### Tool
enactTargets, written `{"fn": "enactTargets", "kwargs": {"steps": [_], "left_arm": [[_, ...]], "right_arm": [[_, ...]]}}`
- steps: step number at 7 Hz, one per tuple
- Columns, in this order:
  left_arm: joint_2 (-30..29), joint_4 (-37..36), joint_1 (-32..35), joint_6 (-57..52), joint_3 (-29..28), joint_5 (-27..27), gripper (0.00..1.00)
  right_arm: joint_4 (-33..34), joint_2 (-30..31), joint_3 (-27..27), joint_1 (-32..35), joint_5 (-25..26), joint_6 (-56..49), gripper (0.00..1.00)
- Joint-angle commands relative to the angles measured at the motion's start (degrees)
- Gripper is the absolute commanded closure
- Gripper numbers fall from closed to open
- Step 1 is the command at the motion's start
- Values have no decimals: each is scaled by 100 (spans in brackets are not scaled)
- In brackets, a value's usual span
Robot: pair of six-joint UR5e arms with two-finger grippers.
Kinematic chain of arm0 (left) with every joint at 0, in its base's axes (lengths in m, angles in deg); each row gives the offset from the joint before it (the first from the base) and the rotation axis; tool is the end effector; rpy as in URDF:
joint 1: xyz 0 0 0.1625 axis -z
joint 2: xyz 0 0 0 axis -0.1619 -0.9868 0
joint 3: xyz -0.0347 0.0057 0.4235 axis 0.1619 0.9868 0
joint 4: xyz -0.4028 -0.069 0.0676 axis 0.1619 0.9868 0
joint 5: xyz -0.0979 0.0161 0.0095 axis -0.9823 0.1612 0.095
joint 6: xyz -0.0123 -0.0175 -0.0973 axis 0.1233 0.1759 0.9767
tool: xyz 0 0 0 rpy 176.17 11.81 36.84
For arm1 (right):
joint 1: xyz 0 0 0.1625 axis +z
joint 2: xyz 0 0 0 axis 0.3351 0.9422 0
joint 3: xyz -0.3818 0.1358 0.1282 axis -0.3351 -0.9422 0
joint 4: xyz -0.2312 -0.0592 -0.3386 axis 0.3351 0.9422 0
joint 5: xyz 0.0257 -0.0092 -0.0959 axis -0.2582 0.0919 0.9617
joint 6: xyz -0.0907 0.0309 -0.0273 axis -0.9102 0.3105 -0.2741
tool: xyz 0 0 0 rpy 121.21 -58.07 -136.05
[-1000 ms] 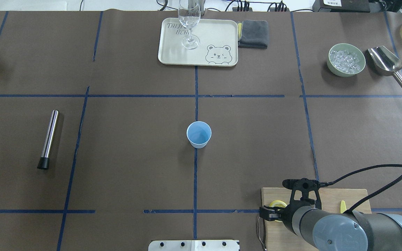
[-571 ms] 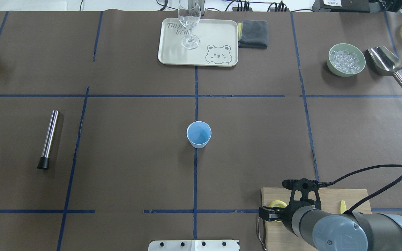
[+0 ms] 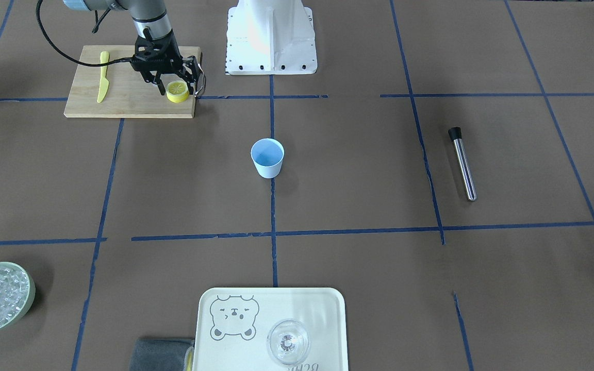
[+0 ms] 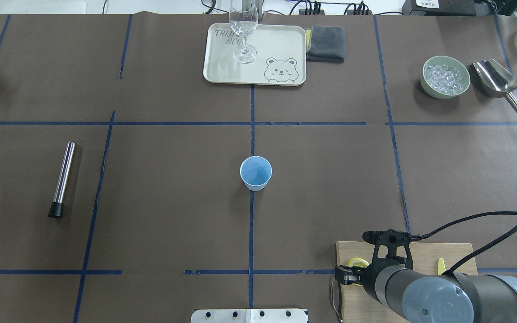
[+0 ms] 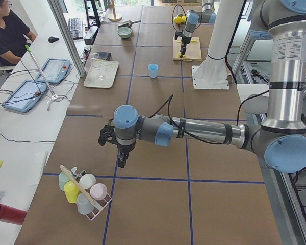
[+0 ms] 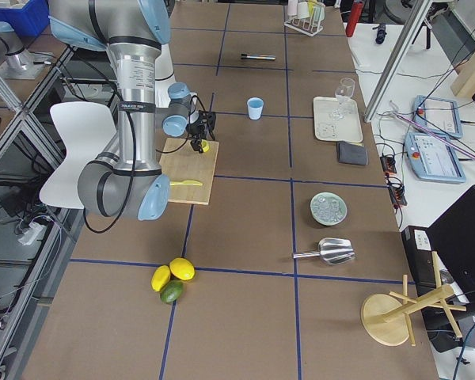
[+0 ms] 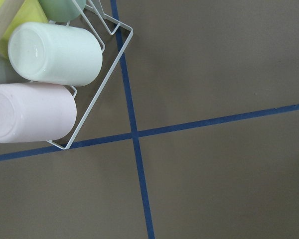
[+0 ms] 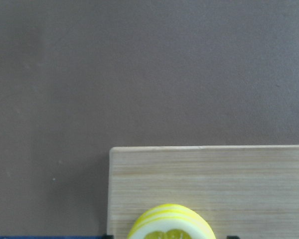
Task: Squeeze lemon into cup
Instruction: 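Close the right gripper on the yellow lemon piece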
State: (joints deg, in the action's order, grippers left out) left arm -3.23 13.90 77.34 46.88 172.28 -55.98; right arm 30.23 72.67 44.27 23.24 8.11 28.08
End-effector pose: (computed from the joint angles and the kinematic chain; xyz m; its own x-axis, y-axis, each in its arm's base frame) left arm -0.0341 -0.4965 0.5928 0.6996 0.1727 -0.6934 -0.0210 0.9749 0.2217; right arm -0.4631 -0.1786 0.3774 0.6776 0.0403 0.7343 -0.1734 0.9791 0.1063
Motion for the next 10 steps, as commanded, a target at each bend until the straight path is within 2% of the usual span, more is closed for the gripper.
{"fn": "enactTargets", "kwargs": {"steps": [1, 3, 7, 10], "left_arm": [[7, 7, 0, 0, 0, 0, 0], [-1, 7, 0, 0, 0, 0, 0], [-1, -2, 0, 8, 9, -9, 0], [-1, -2, 0, 8, 35, 0, 0]], "right_arm": [[0, 3, -5, 12, -3, 0, 23], [0, 3, 4, 12, -12, 0, 26], [0, 12, 4, 30, -12, 0, 44], [0, 12, 74, 39, -30, -9, 44]]}}
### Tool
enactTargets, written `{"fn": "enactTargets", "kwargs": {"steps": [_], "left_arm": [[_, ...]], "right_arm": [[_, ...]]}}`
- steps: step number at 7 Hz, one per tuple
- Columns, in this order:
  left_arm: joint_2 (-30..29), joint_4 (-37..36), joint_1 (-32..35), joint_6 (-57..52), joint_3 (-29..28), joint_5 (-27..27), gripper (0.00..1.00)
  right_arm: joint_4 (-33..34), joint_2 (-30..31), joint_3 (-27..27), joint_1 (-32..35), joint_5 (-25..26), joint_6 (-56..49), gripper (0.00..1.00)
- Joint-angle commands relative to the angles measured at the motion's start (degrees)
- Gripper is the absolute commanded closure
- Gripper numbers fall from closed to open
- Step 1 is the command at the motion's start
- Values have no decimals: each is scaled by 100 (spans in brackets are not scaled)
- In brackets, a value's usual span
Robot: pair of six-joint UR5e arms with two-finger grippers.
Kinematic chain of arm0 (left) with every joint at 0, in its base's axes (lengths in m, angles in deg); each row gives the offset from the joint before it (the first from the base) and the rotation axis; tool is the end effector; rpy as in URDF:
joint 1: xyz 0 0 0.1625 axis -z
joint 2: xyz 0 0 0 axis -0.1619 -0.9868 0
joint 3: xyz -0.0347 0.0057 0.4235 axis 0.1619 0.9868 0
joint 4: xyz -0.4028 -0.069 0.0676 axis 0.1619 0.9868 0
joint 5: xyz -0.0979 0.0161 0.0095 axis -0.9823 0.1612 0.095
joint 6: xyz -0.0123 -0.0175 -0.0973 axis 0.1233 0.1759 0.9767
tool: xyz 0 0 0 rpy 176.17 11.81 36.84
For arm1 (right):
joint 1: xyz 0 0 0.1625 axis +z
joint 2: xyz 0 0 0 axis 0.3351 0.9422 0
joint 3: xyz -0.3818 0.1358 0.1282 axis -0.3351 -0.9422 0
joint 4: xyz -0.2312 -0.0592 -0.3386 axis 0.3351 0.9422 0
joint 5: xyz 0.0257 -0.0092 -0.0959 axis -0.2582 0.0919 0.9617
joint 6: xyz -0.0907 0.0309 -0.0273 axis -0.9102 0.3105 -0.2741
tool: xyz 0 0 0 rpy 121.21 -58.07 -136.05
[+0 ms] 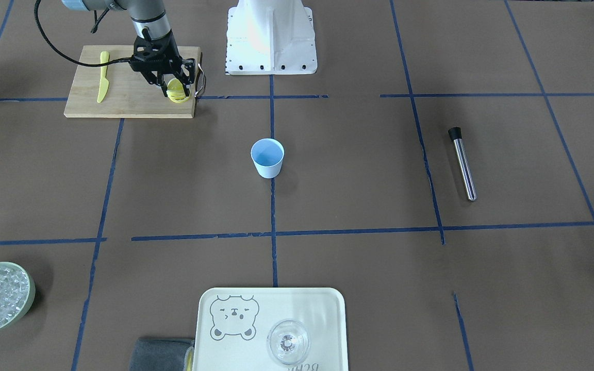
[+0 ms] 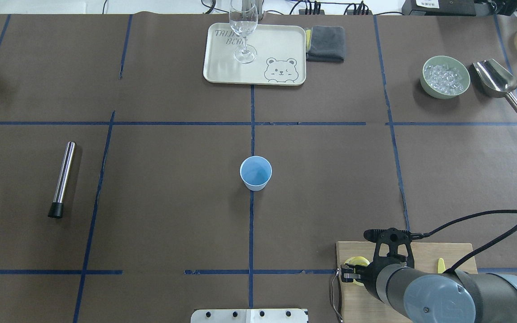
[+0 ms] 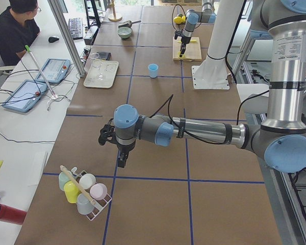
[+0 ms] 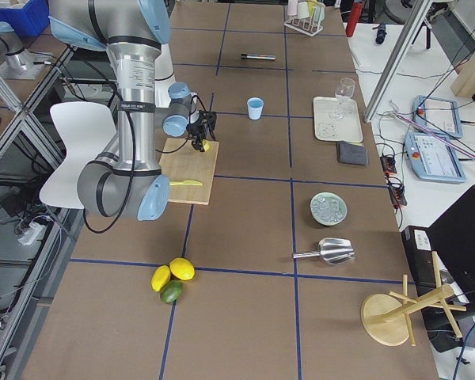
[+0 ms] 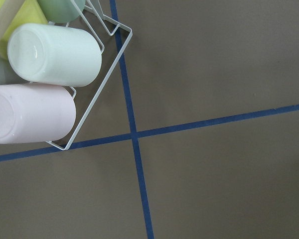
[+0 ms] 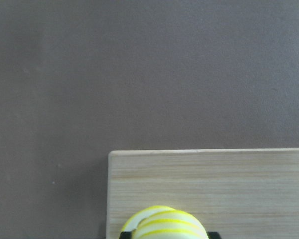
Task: Squeeze lemon into cup
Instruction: 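Close the right gripper on the yellow lemon piece, then lift the lemon piece with the right gripper and carry it over the blue cup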
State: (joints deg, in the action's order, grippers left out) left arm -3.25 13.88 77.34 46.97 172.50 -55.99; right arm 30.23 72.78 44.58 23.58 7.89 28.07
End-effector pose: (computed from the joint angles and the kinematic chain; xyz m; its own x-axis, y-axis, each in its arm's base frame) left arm -0.0341 -0.4966 0.5908 0.6993 0.1739 -0.6933 -0.0198 0.9743 0.2243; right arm -0.4605 -0.1808 0.3758 0.6748 0.0439 0.7367 -0.1767 0.9788 0.1035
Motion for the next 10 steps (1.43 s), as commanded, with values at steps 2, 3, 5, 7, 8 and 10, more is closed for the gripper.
{"fn": "enactTargets", "kwargs": {"steps": [2, 3, 5, 7, 8, 10], "left_arm": [[9, 0, 9, 0, 22, -8, 0], [9, 0, 0, 0, 22, -8, 0], [18, 0, 9, 0, 14, -8, 0], [18, 0, 9, 0, 22, -8, 0], [18, 0, 0, 0, 22, -8, 0], [9, 0, 9, 9, 22, -8, 0]], "right_arm": [[0, 27, 96, 56, -17, -7, 44], [9, 36, 139, 65, -17, -7, 44], [61, 80, 236, 144, -16, -7, 43], [585, 10, 647, 458, -269, -59, 43], [963, 1, 911, 800, -724, -86, 43], [1465, -436, 1070, 1451, -1271, -234, 43]]}}
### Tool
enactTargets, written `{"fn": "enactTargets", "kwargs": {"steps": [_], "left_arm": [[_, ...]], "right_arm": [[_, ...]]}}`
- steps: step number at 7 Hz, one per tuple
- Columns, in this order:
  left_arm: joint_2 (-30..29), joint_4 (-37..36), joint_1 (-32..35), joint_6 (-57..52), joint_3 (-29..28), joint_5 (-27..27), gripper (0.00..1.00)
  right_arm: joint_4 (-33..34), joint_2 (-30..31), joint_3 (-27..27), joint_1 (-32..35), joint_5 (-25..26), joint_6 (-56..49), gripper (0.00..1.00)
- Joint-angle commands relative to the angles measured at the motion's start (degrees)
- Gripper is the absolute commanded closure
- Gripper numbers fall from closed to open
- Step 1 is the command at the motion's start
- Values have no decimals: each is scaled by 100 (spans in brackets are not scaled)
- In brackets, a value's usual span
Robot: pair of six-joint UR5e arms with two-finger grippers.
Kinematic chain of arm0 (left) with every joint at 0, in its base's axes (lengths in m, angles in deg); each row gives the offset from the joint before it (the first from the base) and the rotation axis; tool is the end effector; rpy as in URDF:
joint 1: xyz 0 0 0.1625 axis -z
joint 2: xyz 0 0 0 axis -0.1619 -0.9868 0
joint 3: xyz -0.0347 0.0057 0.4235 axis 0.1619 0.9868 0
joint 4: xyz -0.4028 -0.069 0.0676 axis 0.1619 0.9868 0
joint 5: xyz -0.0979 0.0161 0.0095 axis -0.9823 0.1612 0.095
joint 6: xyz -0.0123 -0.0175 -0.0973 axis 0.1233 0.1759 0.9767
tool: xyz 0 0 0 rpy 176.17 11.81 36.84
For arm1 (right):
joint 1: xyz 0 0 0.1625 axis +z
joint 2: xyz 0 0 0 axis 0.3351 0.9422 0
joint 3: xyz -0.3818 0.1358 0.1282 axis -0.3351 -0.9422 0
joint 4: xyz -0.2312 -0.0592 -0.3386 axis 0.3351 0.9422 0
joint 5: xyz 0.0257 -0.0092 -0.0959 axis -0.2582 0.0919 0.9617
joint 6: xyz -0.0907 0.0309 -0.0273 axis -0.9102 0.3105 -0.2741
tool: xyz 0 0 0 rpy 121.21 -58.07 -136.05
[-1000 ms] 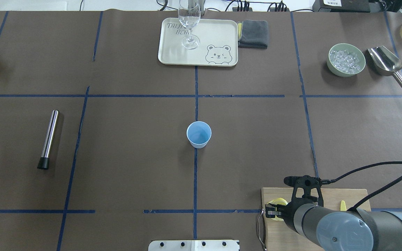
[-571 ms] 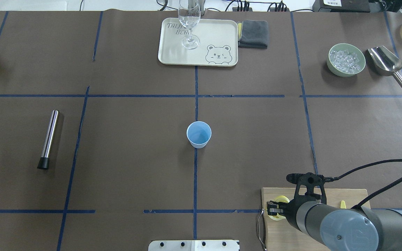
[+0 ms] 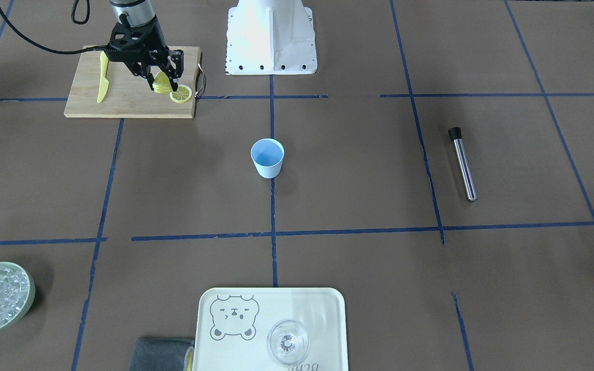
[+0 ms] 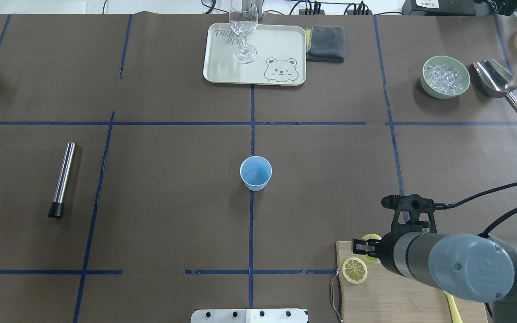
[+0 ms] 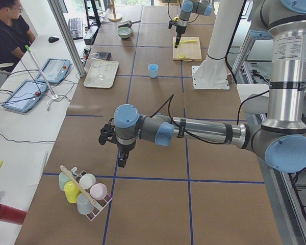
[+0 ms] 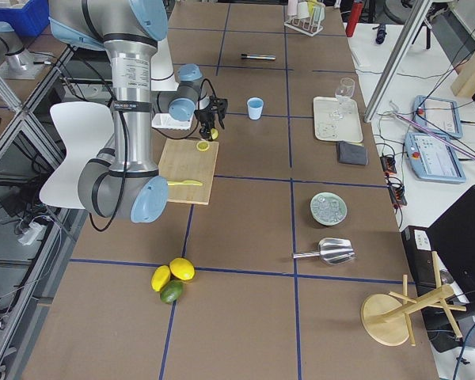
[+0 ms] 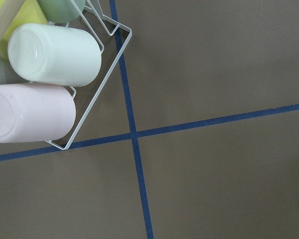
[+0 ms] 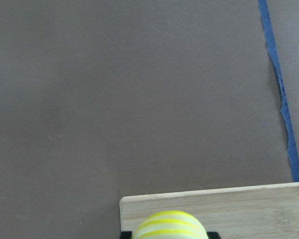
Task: Squeeze lemon into cup
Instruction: 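Lift the lemon piece with the right gripper and carry it over the blue cup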
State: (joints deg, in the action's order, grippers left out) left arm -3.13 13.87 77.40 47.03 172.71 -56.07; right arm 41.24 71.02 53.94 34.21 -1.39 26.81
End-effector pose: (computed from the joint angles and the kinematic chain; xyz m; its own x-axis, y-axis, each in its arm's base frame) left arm -0.0346 -0.4957 0.5899 0.6985 0.1733 -0.6943 -0.0181 0.9742 0.2249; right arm -0.3924 -0.2390 0.3155 0.6585 0.1458 0.7383 -0.2275 0.9737 0.0107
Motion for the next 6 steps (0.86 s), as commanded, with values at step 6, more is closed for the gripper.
{"fn": "enactTargets", "kwargs": {"steps": [6], "left_arm": [[-12, 0, -6, 3, -8, -9, 0]], "right_arm": [[2145, -3740, -1617, 928, -750, -558, 43]]}}
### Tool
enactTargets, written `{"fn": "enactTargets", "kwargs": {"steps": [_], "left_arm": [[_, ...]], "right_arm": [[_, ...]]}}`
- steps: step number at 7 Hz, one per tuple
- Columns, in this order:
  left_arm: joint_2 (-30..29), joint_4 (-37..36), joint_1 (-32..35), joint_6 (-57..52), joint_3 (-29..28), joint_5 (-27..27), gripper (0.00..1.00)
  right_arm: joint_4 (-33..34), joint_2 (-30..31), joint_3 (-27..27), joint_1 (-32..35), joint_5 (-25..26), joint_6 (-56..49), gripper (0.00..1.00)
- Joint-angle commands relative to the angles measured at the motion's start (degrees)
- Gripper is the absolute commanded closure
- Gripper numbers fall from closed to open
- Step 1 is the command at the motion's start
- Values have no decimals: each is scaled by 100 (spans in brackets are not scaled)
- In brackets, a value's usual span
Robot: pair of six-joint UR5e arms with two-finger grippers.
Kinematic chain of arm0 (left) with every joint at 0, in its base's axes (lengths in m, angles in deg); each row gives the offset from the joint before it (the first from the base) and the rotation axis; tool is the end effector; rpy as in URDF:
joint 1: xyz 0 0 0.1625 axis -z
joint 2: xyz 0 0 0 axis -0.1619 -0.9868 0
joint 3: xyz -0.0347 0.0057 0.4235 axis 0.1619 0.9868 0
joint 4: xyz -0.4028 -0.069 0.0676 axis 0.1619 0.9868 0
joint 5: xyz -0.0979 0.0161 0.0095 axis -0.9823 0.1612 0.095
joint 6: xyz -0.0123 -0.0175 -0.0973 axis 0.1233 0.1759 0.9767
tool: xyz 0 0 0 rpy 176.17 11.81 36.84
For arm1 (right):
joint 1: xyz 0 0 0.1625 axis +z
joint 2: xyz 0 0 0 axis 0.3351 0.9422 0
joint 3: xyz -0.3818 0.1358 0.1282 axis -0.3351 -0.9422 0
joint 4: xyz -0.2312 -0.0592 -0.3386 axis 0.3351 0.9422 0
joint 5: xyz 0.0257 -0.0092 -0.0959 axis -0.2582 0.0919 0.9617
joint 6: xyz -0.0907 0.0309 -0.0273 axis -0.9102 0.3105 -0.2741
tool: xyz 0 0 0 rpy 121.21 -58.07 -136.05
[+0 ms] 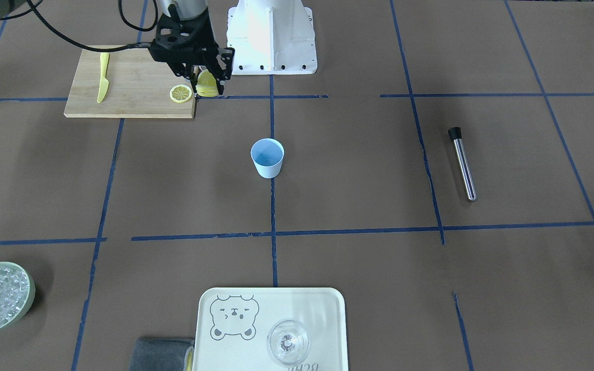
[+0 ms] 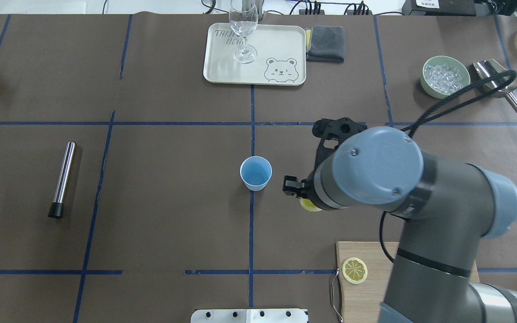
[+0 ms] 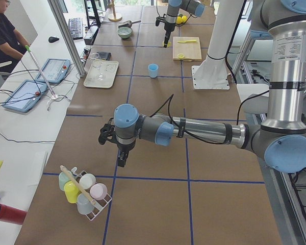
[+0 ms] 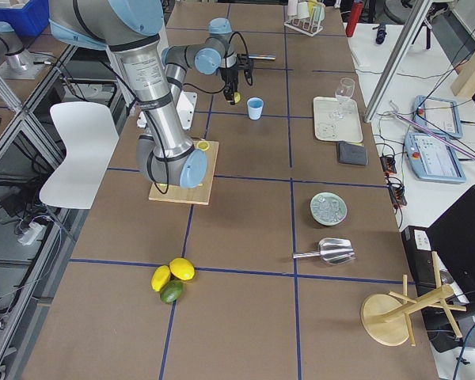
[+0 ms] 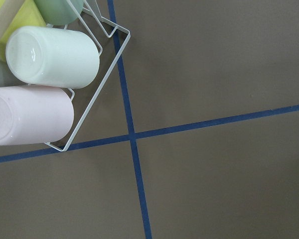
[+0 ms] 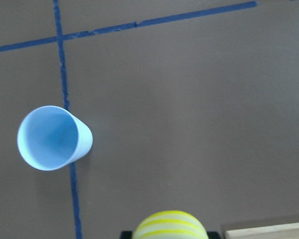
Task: Squeeze lemon into cup
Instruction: 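Lift the lemon piece with the right gripper and carry it over the blue cup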
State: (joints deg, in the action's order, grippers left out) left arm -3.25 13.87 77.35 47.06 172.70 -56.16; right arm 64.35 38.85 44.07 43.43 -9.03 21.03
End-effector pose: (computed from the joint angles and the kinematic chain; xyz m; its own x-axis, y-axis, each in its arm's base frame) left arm -0.0340 -0.4965 0.5888 0.6971 0.1749 -0.6953 -0.0186 0.9739 0.2263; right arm -0.4473 -0.3278 0.1562 0.6596 0.1555 0.7354 -0.2225 0.9749 -0.0066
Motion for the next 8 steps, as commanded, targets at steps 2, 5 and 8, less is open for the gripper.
{"fn": "enactTargets", "kwargs": {"steps": [2, 5, 8], "left_arm": [[0, 0, -1, 0, -7, 0, 0], [0, 9, -1, -9, -16, 0, 0], [0, 9, -1, -9, -33, 0, 0]], "right_arm": [[-676, -884, -1465, 14, 136, 55, 42], [-1292, -1563, -2821, 128, 146, 143, 42], [-1294, -1546, -2920, 190, 137, 125, 42]]}}
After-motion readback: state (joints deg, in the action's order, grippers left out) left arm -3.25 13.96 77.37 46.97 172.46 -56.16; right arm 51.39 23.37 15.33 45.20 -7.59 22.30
